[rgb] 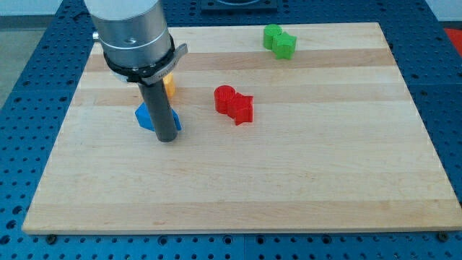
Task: Move the red star along with the red circle towards yellow heart
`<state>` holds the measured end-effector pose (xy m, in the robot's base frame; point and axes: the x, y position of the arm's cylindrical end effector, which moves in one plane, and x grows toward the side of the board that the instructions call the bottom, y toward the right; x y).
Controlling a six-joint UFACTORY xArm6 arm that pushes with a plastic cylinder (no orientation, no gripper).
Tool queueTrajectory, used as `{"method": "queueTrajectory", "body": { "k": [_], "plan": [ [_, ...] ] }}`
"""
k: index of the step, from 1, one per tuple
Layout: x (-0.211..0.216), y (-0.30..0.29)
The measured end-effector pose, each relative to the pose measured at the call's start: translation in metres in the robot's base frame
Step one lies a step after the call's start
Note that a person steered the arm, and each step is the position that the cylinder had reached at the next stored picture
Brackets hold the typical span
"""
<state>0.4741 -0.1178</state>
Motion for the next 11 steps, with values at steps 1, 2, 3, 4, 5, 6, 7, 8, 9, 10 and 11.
{"method": "queueTrajectory", "body": {
  "k": [1, 2, 3, 4, 5, 6, 7, 8, 9, 10, 11],
  "plan": [
    [0.003, 0.006],
    [0.004, 0.064],
    [0.0, 0.135],
    [-0.024, 0.191],
    [-0.052, 0.195],
    [-0.055, 0.185],
    [-0.044, 0.157],
    [-0.042, 0.133],
    [-0.043, 0.124],
    [-0.045, 0.123],
    [-0.05, 0.118]
  ]
}}
